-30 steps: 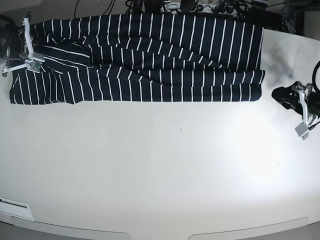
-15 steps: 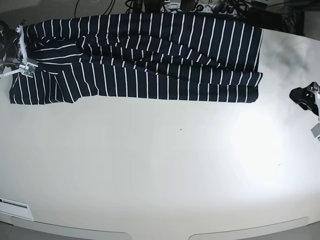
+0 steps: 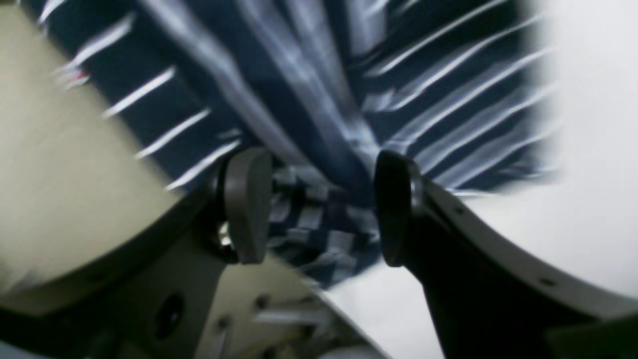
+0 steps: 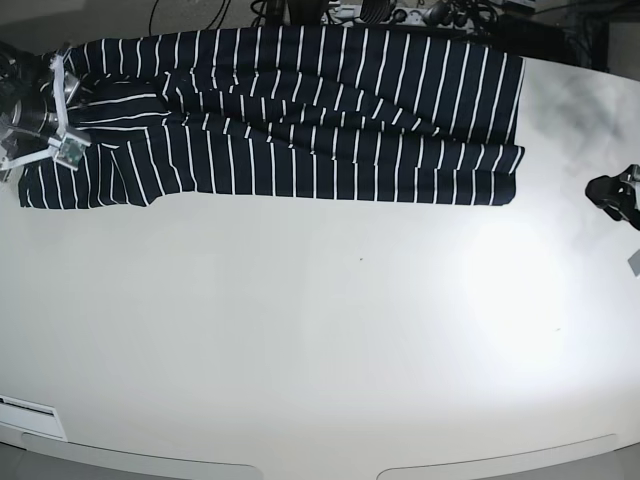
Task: Fold the T-shirt properly
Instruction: 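Press the right gripper on the shirt's sleeve end to flatten it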
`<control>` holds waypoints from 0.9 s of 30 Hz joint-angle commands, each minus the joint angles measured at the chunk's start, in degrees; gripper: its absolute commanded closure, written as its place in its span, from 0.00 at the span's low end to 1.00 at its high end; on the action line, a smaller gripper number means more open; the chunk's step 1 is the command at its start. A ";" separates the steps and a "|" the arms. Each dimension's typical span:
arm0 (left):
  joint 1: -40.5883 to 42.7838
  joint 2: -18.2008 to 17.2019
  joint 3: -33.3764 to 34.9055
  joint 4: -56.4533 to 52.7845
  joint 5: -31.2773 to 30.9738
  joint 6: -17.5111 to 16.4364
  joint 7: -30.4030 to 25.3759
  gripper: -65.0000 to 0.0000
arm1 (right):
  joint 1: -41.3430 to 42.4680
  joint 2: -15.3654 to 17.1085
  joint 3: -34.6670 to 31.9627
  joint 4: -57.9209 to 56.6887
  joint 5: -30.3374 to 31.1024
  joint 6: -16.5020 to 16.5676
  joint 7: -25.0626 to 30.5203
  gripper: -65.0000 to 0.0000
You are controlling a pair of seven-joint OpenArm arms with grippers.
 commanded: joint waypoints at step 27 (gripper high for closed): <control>-1.14 -1.57 -0.74 0.42 -0.80 -0.43 -4.79 0.49 | 10.67 -28.76 6.93 -30.53 -0.72 5.99 19.15 1.00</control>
